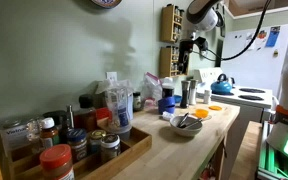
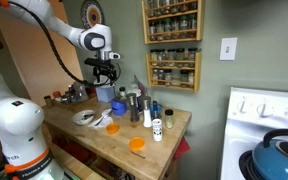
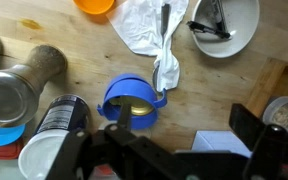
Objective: Pick up the orange bowl and put it in the blue stacked bowl
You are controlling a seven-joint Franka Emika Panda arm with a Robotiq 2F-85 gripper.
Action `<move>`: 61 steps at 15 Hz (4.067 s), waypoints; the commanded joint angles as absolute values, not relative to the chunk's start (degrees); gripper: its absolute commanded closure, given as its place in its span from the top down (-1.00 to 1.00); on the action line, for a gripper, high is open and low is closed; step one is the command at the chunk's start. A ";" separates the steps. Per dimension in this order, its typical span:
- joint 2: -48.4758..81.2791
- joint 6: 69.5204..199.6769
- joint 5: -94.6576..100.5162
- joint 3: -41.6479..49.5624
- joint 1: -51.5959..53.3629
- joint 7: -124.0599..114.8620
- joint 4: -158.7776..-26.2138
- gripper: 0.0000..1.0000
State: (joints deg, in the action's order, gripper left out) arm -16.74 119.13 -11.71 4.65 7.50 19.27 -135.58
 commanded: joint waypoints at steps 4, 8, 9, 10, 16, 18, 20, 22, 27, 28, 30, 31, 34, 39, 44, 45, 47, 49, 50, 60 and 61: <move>-16.70 118.95 -12.03 3.59 6.39 19.51 -135.48 1.00; -16.70 118.95 -12.03 3.59 6.39 19.51 -135.48 1.00; -16.70 118.95 -12.03 3.59 6.39 19.51 -135.48 1.00; -16.70 118.95 -12.03 3.59 6.39 19.51 -135.48 1.00; -22.33 119.23 -10.44 4.23 3.71 18.46 -142.30 1.00; -24.65 119.37 -10.38 4.97 2.58 19.39 -145.63 1.00; -27.36 119.03 -10.56 6.57 1.49 21.77 -149.43 1.00; -28.82 117.86 -11.79 9.17 0.93 25.47 -152.10 1.00; -27.37 118.68 -11.16 9.17 1.10 24.61 -151.03 1.00; -27.49 118.68 -11.17 9.15 1.12 24.62 -151.07 1.00; -27.53 118.68 -11.18 9.15 1.12 24.64 -151.09 1.00; -27.53 118.68 -11.18 9.15 1.12 24.64 -151.11 1.00; -27.54 118.68 -11.18 9.15 1.12 24.65 -151.13 1.00; -27.54 118.68 -11.18 9.15 1.13 24.67 -151.14 1.00; -27.54 118.68 -11.18 9.15 1.13 24.68 -151.15 1.00; -27.54 118.68 -11.18 9.15 1.13 24.68 -151.15 1.00; -27.54 118.68 -11.18 9.15 1.13 24.68 -151.15 1.00; -27.54 118.68 -11.18 9.15 1.13 24.68 -151.15 1.00; -27.54 118.68 -11.18 9.15 1.13 24.68 -151.15 1.00; -24.79 131.22 -7.51 9.97 -1.83 24.91 -158.58 1.00; -23.62 135.92 -6.34 9.67 -2.66 23.73 -160.35 1.00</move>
State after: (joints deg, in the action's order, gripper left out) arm -25.78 126.67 -8.98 9.51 -0.91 24.72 -155.33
